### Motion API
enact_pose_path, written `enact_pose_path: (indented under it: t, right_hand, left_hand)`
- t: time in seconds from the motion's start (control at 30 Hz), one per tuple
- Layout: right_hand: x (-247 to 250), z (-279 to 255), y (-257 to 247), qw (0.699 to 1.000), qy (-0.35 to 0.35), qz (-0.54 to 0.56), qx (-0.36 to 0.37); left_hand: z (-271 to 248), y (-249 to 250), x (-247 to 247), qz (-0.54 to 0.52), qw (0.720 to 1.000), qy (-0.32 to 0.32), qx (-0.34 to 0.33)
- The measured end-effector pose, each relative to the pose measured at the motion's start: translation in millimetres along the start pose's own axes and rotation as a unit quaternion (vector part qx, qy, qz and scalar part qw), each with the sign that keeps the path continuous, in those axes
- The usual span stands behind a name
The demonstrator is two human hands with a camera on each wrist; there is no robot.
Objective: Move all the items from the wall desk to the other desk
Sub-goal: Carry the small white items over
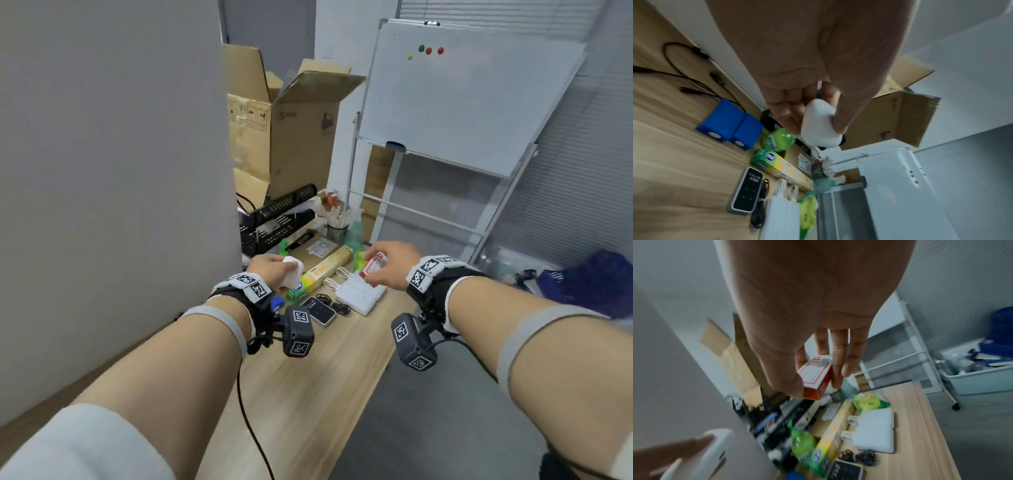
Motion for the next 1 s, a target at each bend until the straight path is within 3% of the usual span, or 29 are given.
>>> enact_pose_path:
  t: [0.3, 0.53, 0.73, 1.0]
  right_hand:
    - [-116.2, 111.0, -8.4, 0.983, -0.156, -0.010, 0.092]
    - [-236.9, 140.6, -10.9, 0.934, -0.312, -0.092, 0.151]
    - [-291.0, 161.8, 10.1, 0.904, -0.354, -0.162, 0.178]
    - [-314.5, 175.2, 4.5, 0.887, -0.364, -0.185, 0.216]
  left_hand:
    - [45.9, -89.5, 8.2, -0.021, 0.983, 0.106, 0.146]
    - [80.9, -189.2, -1.7, -0.070, 0.958, 0.090, 0.264]
    - [114.7, -240.3, -31.7, -0.093, 0.948, 0.107, 0.286]
    - [119.4, -234.3, -38.0, -0.111, 0.939, 0.145, 0.291]
Point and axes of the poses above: each hand's wrist, its own z-axis towards the middle knuckle, its own x-axis out of the back of the hand, y = z × x, the point moved 7 cm from there along z, towards the middle knuckle, and after that the axes turned 10 degrees about z, right-handed, at the moved point
